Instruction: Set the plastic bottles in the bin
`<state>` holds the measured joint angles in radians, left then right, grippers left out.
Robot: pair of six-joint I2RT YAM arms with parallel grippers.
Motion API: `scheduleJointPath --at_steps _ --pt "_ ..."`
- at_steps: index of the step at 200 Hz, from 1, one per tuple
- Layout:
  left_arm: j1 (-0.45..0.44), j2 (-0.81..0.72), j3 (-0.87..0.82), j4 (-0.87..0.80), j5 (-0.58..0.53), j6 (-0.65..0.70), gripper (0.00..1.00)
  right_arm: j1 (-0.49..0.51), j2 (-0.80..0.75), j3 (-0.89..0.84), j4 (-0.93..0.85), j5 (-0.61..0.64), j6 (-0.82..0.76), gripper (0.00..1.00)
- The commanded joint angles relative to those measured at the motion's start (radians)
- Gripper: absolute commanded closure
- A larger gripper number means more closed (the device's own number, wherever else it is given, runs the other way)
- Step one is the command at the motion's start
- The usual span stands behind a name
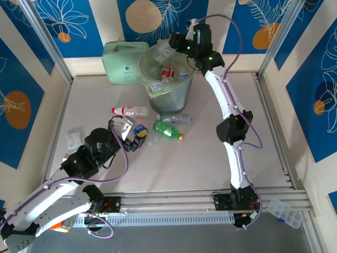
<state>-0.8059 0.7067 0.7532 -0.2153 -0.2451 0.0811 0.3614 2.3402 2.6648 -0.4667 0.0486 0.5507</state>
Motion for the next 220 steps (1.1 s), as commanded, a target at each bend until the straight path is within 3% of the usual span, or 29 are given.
scheduleJointPath --at_steps 1,35,74,118,180,220 --pt "-0.009 -0.016 -0.012 0.035 -0.022 0.017 0.12 0.002 0.042 0.043 -0.006 0.056 -0.039 0.79" --pt "-0.008 -0.013 -0.014 0.037 -0.024 0.018 0.12 0.019 0.059 0.004 -0.003 0.083 -0.074 0.76" --pt "-0.009 -0.011 -0.015 0.042 -0.046 0.020 0.11 0.013 0.046 0.009 -0.050 0.117 -0.114 0.43" --pt "-0.006 -0.004 -0.014 0.046 -0.057 0.020 0.11 0.006 -0.055 0.009 -0.076 0.143 -0.173 0.30" --pt "-0.002 -0.009 -0.015 0.046 -0.085 0.020 0.11 -0.022 -0.180 -0.070 -0.090 0.162 -0.186 0.31" --pt "0.002 -0.009 -0.013 0.044 -0.095 0.017 0.10 -0.015 -0.197 -0.119 -0.104 0.081 -0.190 0.48"
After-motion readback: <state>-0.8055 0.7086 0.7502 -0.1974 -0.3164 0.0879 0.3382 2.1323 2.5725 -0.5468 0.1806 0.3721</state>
